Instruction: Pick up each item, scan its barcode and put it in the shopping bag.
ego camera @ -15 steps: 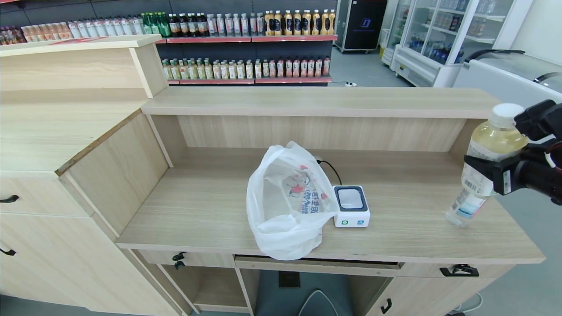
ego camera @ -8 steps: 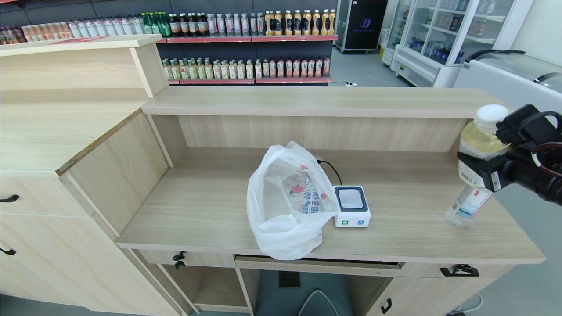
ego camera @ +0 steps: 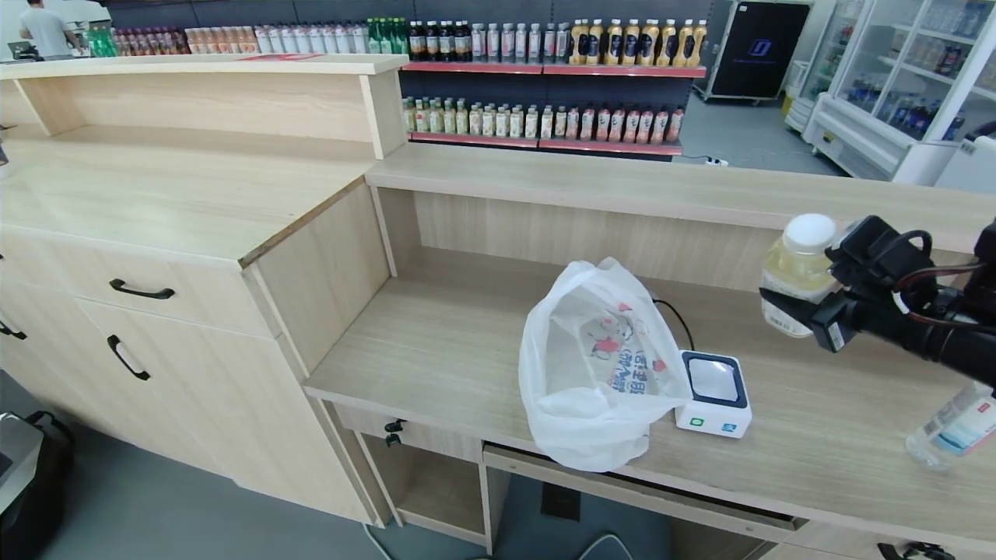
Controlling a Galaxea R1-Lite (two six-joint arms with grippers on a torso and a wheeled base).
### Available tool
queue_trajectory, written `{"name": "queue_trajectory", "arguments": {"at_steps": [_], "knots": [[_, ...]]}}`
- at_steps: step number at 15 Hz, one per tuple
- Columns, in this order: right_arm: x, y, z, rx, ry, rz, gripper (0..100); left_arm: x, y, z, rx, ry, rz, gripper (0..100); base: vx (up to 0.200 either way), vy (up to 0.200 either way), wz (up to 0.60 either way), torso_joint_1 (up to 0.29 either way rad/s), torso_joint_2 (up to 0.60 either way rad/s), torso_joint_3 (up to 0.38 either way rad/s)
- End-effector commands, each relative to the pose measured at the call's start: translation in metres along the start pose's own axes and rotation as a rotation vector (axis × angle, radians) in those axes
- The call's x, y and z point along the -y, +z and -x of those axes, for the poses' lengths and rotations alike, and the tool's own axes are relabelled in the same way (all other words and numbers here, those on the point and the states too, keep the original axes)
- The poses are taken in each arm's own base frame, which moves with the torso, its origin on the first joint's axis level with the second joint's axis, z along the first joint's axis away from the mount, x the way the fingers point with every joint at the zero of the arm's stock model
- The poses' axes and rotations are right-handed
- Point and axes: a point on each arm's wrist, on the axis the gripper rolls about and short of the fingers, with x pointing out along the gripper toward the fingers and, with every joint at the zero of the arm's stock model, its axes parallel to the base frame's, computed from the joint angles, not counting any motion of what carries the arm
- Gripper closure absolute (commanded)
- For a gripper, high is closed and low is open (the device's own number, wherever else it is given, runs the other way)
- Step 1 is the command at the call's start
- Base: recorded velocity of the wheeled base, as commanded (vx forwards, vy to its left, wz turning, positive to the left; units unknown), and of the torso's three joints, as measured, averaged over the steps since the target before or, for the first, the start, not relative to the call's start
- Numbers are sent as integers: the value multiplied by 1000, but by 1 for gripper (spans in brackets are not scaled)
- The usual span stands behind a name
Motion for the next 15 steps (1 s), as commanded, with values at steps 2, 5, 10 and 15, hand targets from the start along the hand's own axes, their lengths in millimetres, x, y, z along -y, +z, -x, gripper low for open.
{"name": "queue_trajectory", "arguments": {"at_steps": [2, 5, 10, 15], "knots": [[-8, -24, -19, -28, 41, 13, 100, 0, 0, 0, 0, -1, 0, 100, 0, 0, 0, 0, 0, 0], [-9, -42, -30, 16, 85, 153, 100, 0, 0, 0, 0, 1, 0, 100, 0, 0, 0, 0, 0, 0], [-13, -60, -42, 72, 173, 183, 100, 0, 0, 0, 0, 1, 1, 100, 0, 0, 0, 0, 0, 0], [-7, -70, -50, 170, 208, 200, 100, 0, 0, 0, 0, 1, 0, 100, 0, 0, 0, 0, 0, 0]]}}
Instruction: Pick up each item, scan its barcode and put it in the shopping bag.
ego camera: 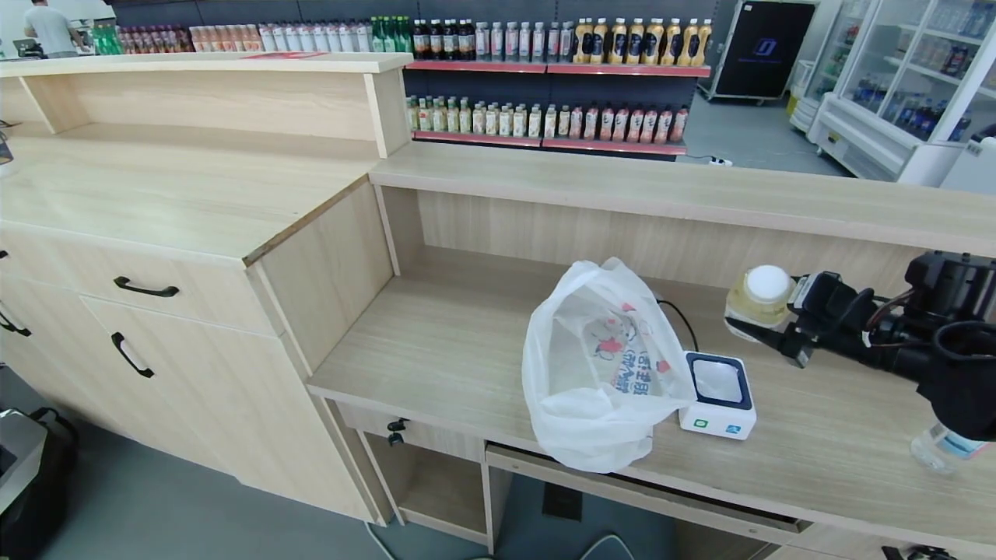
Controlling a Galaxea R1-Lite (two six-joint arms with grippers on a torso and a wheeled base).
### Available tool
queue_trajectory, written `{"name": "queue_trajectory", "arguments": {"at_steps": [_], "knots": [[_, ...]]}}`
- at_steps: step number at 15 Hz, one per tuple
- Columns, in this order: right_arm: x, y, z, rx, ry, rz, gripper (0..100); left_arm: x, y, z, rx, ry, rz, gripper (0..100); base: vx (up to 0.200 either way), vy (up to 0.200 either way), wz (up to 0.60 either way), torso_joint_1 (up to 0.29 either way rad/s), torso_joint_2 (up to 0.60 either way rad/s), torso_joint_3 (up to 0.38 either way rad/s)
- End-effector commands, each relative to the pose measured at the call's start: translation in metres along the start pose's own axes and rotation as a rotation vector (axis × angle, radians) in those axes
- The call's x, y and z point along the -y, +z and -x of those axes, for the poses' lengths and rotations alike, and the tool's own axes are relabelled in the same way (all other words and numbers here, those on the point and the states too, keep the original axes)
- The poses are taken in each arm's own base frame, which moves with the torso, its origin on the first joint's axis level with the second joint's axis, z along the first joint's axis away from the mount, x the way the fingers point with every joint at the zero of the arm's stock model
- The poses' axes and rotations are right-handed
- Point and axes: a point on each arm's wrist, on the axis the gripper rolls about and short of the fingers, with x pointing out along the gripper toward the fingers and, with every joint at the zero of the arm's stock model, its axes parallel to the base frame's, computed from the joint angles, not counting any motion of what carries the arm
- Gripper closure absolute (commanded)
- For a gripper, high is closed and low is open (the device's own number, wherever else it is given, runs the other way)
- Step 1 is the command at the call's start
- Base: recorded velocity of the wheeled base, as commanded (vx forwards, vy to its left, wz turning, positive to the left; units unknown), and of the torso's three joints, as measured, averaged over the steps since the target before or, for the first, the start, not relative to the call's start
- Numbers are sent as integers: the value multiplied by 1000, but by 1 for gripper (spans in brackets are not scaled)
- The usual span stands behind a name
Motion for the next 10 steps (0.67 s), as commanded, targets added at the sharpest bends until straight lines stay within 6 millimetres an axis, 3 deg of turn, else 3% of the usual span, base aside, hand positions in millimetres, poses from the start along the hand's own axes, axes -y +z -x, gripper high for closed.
{"name": "queue_trajectory", "arguments": {"at_steps": [1, 10], "knots": [[-5, -15, -1, 5, 30, -13, 100, 0, 0, 0, 0, 1, 1, 100, 0, 0, 0, 0, 0, 0], [-11, -36, -3, 75, 97, 26, 100, 0, 0, 0, 0, 1, 1, 100, 0, 0, 0, 0, 0, 0]]}}
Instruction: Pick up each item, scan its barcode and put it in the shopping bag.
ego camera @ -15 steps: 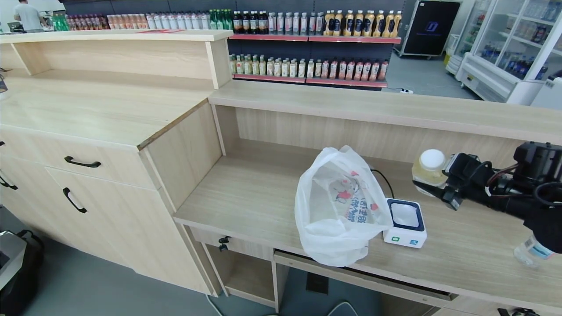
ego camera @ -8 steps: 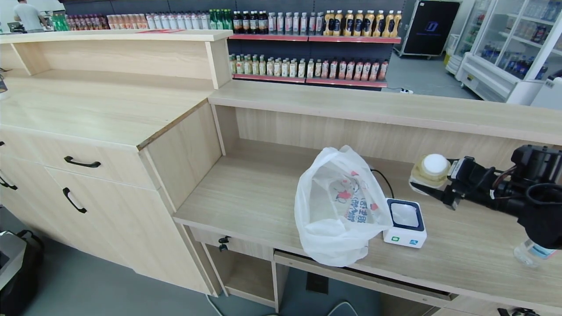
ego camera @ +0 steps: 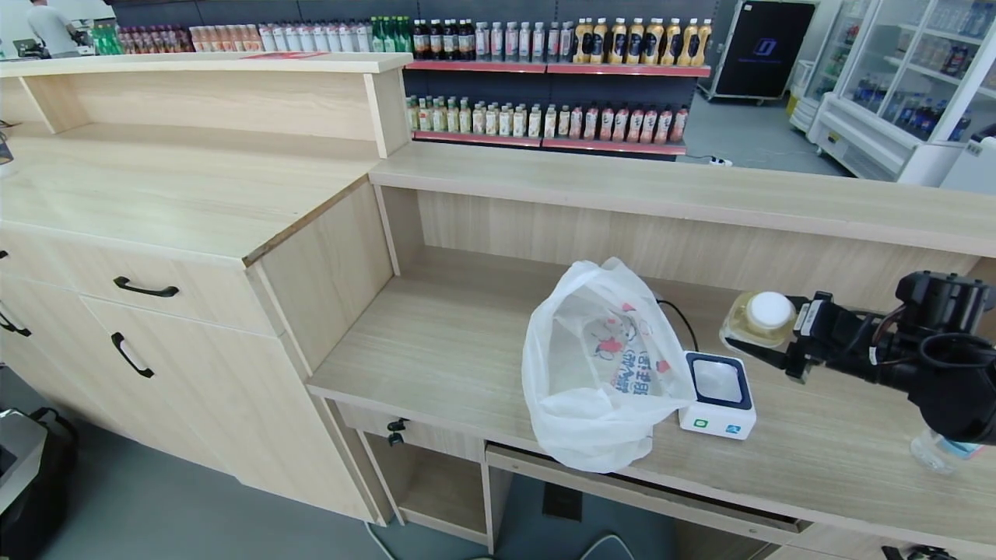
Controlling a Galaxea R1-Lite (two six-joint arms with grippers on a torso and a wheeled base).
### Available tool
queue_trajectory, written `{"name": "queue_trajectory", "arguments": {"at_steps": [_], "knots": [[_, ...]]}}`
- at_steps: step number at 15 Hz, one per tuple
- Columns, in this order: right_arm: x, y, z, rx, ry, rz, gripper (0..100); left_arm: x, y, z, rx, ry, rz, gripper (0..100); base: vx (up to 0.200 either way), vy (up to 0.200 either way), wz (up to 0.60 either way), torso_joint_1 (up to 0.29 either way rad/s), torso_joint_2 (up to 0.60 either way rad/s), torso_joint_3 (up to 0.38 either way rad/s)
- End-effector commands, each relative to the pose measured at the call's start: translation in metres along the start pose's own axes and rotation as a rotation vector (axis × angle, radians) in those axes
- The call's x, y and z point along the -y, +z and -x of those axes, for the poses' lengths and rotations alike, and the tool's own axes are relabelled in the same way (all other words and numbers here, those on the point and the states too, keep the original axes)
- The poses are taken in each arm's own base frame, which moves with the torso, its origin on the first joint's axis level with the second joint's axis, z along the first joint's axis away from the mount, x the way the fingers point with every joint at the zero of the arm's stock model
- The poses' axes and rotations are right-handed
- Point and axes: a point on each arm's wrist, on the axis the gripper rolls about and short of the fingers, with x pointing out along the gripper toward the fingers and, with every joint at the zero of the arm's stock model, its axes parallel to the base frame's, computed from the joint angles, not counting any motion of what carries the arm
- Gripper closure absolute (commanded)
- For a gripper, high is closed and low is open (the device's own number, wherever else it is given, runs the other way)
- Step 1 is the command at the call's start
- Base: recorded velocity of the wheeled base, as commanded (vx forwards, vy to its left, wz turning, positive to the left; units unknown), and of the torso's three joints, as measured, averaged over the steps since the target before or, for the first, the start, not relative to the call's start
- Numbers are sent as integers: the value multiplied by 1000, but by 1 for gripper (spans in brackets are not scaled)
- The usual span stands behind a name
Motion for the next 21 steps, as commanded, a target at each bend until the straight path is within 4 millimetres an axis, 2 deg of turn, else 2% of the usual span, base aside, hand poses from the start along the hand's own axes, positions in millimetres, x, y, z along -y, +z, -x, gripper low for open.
{"name": "queue_trajectory", "arguments": {"at_steps": [1, 21], "knots": [[-3, -4, 0, -7, 6, -9, 100, 0, 0, 0, 0, 1, -1, 100, 0, 0, 0, 0, 0, 0], [-12, -24, -11, 47, 57, 6, 100, 0, 0, 0, 0, 1, -1, 100, 0, 0, 0, 0, 0, 0]]}}
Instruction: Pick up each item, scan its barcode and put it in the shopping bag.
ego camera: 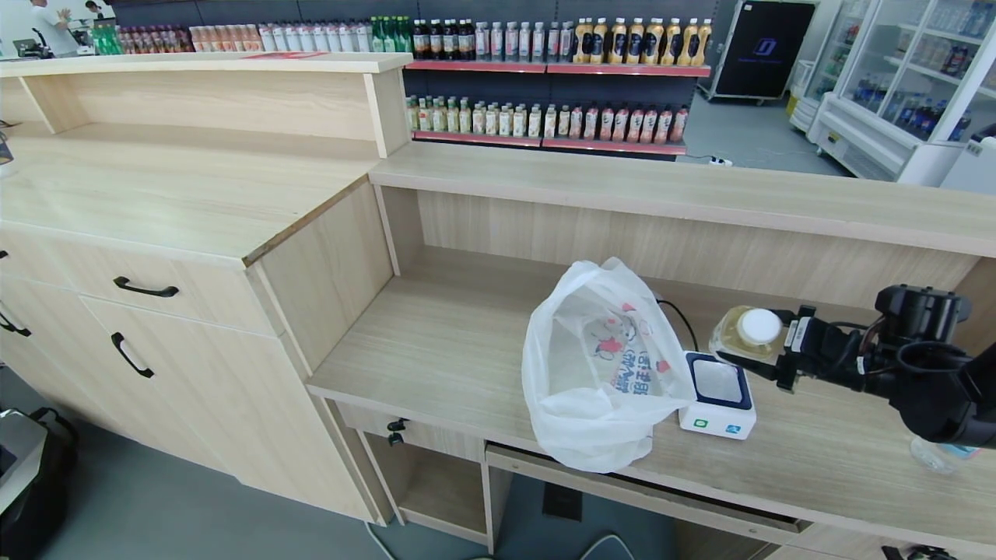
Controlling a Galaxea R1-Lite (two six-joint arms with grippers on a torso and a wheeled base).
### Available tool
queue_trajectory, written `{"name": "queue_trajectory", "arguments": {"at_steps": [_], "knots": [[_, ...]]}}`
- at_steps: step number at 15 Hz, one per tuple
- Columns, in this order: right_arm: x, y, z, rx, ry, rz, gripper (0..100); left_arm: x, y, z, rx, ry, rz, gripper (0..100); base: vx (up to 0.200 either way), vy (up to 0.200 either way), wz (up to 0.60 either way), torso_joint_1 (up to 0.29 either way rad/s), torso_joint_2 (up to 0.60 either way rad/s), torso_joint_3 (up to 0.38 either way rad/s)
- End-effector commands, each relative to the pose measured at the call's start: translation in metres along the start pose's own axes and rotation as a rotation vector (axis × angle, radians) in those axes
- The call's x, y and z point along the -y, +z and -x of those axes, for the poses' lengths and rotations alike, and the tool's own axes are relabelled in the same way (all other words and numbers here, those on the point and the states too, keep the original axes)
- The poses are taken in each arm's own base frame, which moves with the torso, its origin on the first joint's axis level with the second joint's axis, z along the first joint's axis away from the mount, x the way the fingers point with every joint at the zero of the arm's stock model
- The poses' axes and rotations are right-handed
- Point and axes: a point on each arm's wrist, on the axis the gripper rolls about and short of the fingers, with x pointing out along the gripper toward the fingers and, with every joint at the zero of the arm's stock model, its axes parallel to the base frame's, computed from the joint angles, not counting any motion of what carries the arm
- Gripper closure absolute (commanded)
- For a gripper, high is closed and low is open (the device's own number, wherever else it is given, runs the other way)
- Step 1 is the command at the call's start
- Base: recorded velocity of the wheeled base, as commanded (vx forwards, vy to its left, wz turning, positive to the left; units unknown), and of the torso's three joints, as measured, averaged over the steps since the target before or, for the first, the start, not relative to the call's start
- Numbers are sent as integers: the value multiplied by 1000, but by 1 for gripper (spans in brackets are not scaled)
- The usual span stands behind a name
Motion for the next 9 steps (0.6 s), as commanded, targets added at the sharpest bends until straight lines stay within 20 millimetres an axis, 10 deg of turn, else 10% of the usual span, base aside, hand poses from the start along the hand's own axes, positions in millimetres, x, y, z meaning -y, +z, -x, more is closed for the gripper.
{"name": "queue_trajectory", "arguments": {"at_steps": [1, 9], "knots": [[-1, -2, -1, 0, 2, -1, 100, 0, 0, 0, 0, 1, 1, 100, 0, 0, 0, 0, 0, 0], [-2, -9, -4, 34, 14, 1, 100, 0, 0, 0, 0, 1, 0, 100, 0, 0, 0, 0, 0, 0]]}}
